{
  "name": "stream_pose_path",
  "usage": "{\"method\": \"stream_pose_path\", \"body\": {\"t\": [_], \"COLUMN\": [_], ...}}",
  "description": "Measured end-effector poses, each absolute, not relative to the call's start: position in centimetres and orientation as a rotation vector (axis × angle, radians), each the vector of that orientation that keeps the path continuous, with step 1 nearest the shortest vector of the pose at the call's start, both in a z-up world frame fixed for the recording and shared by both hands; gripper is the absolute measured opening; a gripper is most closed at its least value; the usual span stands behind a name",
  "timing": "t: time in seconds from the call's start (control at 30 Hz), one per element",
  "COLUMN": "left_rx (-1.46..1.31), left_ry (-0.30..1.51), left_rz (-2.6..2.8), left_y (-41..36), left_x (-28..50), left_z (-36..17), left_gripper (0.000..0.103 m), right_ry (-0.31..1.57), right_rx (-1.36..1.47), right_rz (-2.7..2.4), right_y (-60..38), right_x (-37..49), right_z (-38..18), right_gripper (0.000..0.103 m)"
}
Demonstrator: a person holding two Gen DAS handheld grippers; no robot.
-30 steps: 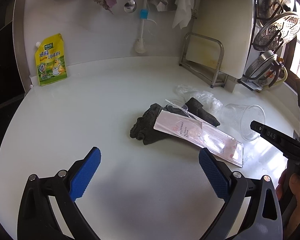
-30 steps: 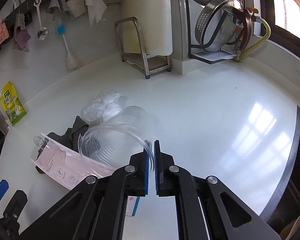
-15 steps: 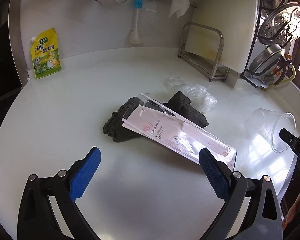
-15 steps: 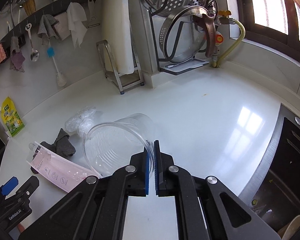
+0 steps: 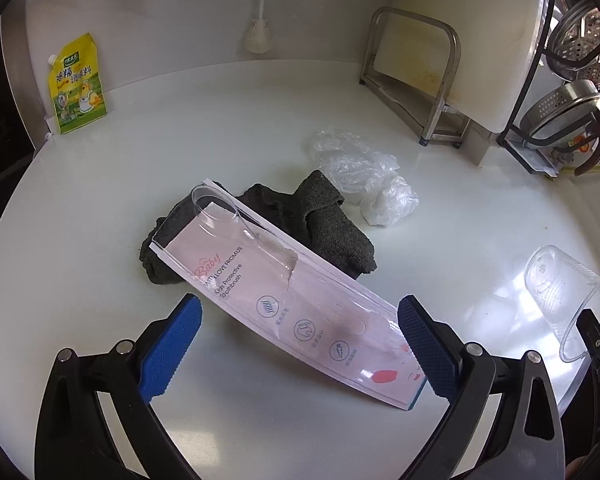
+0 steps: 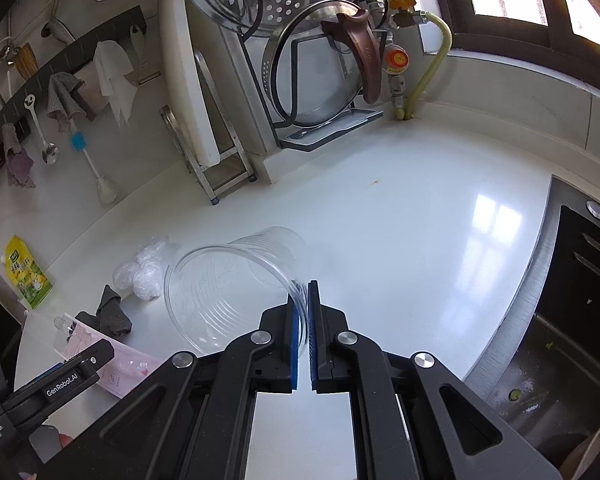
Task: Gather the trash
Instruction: 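Lower the open left tool over the pink toothbrush package, then grasp the white printed card with the left tool and lift it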
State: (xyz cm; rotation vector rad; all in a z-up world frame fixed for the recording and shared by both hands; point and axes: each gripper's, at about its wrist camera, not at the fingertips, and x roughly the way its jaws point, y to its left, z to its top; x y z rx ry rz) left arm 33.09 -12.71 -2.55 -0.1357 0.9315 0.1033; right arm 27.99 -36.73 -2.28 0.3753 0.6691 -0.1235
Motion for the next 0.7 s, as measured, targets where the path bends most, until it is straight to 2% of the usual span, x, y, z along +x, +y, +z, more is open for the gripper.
{"method": "stream_pose_path", "body": {"t": [0.5,0.7], "left_rx": [-0.301,-0.267], "left_ry": [1.107,1.085], "left_rz": [0.200,0.247], "left_y": [-12.6,-12.9], "left_x": [35.9,36.3], "left_z": [-4.5,-5.1], "left_gripper": [0.097,0.096], "right_ry": [0.622,0.618], "right_rx": [0.460,0.475], "right_rz": [-0.108,-0.095], "right_y": [-38.8,-38.8], "right_x": [27.1,27.0], "right_z": [-1.3,-1.2], "right_gripper": [0.004,0.004]}}
